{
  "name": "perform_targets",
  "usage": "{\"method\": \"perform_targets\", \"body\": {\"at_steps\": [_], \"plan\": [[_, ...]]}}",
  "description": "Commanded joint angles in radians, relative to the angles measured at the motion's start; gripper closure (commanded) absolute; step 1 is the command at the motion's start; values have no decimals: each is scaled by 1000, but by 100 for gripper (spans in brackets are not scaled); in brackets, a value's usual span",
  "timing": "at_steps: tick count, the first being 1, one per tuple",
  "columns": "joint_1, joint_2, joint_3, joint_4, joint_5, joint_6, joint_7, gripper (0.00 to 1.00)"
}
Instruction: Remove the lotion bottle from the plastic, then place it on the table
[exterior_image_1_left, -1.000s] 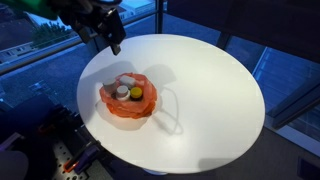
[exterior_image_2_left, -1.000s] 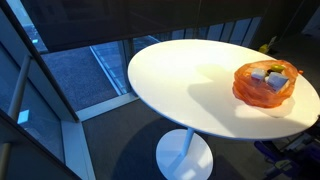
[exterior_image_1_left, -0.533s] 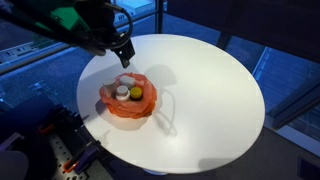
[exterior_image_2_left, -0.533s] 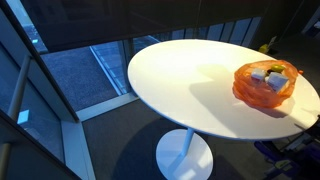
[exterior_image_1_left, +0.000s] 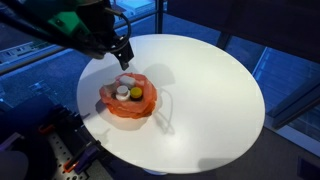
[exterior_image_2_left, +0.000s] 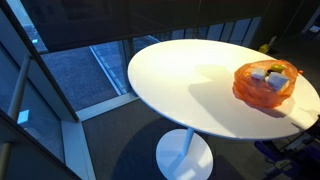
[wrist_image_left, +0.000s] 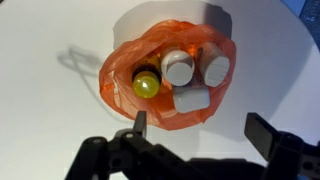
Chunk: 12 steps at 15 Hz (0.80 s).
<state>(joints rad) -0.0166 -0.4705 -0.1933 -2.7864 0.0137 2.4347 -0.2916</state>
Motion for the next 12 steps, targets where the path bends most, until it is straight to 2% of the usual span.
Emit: {"method": "perform_targets", "body": {"at_steps": [1,5,12], "plan": [[9,17,19,18,17,-45,0,0],[9,35,37,20,10,-72,3,0],[15,99,42,2,29,-32,-1,0]]}}
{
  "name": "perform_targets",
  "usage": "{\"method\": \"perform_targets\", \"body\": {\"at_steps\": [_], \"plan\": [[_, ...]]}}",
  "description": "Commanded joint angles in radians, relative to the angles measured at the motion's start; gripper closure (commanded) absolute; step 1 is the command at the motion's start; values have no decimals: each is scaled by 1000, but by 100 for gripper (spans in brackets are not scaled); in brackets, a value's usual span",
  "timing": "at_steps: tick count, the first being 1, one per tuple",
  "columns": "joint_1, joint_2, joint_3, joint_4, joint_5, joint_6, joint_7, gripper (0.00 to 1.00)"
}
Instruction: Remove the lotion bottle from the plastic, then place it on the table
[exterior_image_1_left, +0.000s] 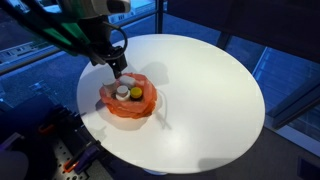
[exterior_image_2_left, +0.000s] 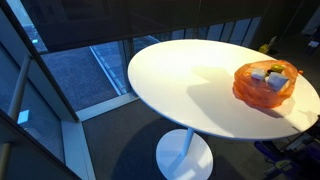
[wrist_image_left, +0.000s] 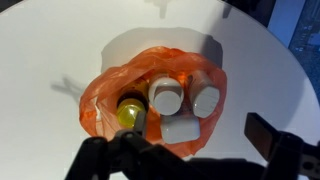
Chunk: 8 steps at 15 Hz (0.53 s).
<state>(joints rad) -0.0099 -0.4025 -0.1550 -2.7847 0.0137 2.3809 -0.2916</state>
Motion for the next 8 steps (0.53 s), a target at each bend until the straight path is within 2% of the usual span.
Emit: {"method": "perform_targets", "body": {"at_steps": [1,8], "plan": [[13,42,5,1,38,32,0,0],[48,140,35,1,134,164,34,0]]}}
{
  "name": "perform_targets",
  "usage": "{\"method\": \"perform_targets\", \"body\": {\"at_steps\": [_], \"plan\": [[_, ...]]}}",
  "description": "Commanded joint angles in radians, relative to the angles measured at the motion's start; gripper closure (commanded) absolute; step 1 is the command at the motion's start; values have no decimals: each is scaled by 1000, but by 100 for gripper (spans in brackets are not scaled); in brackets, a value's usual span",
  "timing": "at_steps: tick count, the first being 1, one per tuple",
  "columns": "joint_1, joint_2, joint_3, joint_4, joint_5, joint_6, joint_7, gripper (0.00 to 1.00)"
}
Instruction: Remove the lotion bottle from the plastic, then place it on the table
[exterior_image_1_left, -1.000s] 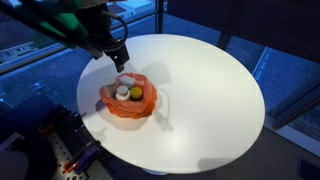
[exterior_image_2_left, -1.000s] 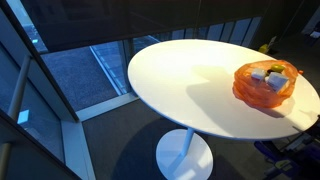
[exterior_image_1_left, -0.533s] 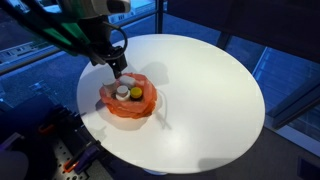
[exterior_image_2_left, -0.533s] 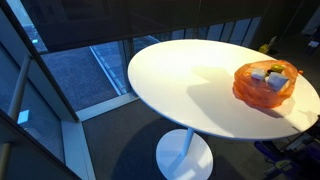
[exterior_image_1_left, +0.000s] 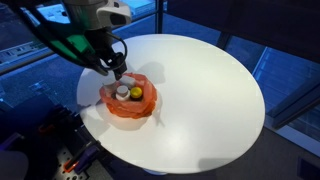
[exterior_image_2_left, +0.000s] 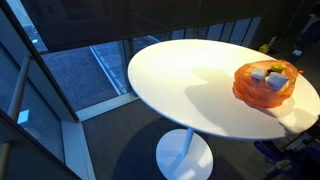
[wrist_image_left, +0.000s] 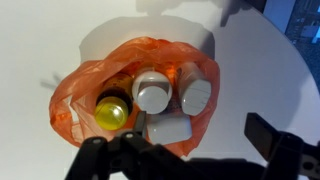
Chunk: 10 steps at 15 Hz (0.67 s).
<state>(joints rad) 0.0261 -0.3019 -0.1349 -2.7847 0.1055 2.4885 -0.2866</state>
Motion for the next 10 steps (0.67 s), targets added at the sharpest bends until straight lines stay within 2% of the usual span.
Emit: {"method": "perform_targets", "body": {"at_steps": [1,10], "plan": [[12,58,20,1,51,74,40,0],[6,165,52,1,65,128,84,0]]}}
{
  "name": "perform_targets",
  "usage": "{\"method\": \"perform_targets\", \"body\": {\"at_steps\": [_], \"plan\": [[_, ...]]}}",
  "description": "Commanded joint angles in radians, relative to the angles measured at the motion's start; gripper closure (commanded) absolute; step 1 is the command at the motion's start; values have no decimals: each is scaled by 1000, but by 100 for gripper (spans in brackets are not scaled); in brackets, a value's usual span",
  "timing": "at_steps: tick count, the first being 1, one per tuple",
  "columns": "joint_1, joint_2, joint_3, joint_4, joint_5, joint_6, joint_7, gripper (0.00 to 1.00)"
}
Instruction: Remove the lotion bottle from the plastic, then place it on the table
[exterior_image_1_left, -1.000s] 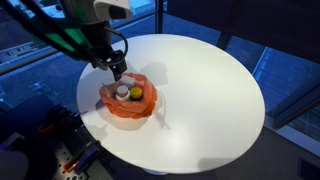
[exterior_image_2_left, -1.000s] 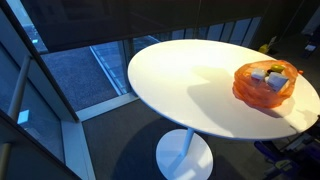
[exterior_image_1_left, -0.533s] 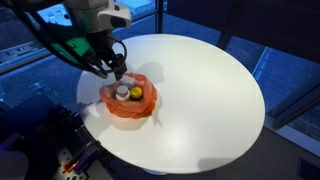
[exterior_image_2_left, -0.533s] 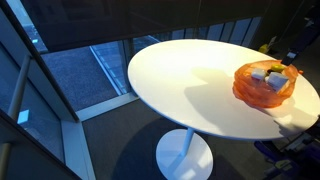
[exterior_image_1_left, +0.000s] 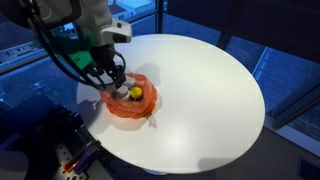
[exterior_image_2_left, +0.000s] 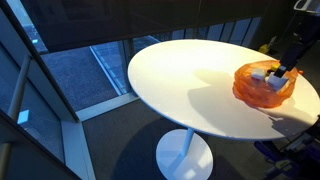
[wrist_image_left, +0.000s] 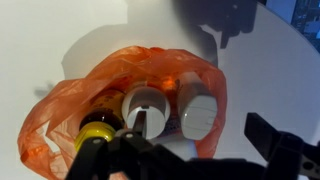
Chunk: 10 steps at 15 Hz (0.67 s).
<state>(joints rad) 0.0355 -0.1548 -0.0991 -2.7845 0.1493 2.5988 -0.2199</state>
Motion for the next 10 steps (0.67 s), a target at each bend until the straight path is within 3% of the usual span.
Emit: {"method": "perform_targets", "body": {"at_steps": [1,4,10], "plan": [[-2,23,19,1,24,21,12,7],[4,27,29,1,37,21,-2,44],[12,-23,45,7,54,-21,-33,89]]}}
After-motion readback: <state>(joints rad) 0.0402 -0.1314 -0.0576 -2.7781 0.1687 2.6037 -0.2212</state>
